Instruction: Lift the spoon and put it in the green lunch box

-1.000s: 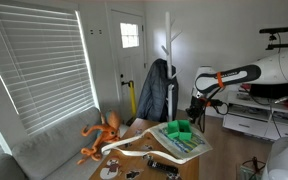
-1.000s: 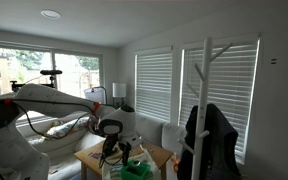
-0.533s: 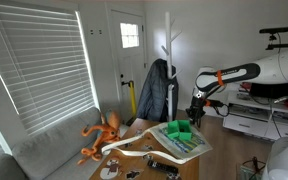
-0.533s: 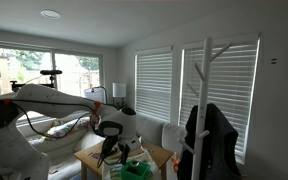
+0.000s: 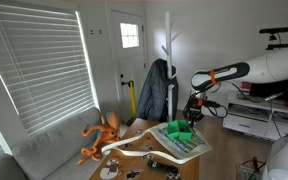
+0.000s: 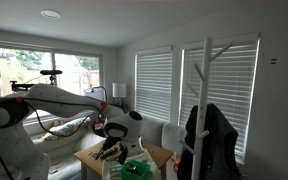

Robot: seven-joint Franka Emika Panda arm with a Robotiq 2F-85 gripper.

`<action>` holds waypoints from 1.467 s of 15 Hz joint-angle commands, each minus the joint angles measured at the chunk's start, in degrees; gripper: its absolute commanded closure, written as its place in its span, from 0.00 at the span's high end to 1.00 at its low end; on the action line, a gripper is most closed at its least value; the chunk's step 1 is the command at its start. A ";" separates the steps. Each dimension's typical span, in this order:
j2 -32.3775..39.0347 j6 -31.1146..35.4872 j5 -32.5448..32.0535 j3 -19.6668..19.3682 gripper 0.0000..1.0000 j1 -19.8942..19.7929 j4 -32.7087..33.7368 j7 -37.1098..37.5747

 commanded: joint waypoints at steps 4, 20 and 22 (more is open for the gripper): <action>1.59 -1.04 0.57 0.38 0.02 -0.64 1.57 1.64; 8.26 1.96 0.87 0.97 0.02 0.94 5.09 0.99; 8.61 1.89 0.51 1.22 0.34 1.02 5.21 1.42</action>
